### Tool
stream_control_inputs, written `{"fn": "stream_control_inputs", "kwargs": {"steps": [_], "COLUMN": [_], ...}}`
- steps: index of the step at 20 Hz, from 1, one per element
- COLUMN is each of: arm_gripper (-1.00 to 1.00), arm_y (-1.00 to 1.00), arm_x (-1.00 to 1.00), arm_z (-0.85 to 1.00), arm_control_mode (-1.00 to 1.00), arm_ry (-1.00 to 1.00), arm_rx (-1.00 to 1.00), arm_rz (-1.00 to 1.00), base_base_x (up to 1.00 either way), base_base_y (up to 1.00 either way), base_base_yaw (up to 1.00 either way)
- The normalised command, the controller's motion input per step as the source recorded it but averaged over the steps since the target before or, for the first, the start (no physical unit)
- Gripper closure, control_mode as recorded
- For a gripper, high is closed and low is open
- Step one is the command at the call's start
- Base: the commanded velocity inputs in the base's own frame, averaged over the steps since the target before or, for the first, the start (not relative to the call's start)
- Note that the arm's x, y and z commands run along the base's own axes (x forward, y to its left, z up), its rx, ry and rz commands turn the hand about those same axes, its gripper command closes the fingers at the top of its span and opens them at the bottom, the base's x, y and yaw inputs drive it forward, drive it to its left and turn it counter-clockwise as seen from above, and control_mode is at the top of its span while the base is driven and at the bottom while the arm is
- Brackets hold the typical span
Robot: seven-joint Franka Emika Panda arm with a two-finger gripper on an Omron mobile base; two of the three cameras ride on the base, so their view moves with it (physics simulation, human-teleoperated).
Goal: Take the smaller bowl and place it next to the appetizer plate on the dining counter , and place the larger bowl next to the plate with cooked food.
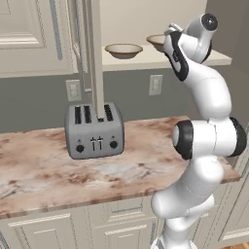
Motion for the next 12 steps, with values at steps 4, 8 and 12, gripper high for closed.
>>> {"fn": "stream_control_inputs", "kwargs": {"steps": [4, 8, 12], "arm_gripper": [1.00, 1.00, 1.00], "arm_y": [0.00, 0.16, 0.45], "arm_x": [0.01, -0.15, -0.75], "arm_z": [-0.02, -0.20, -0.13], "arm_control_mode": [-1.00, -1.00, -1.00], "arm_ry": [0.00, 0.00, 0.00], "arm_rx": [0.00, 0.00, 0.00], "arm_rz": [0.00, 0.00, 0.01], "base_base_x": [0.00, 0.00, 0.00], "base_base_y": [0.00, 0.00, 0.00], "base_base_yaw": [0.00, 0.00, 0.00]}}
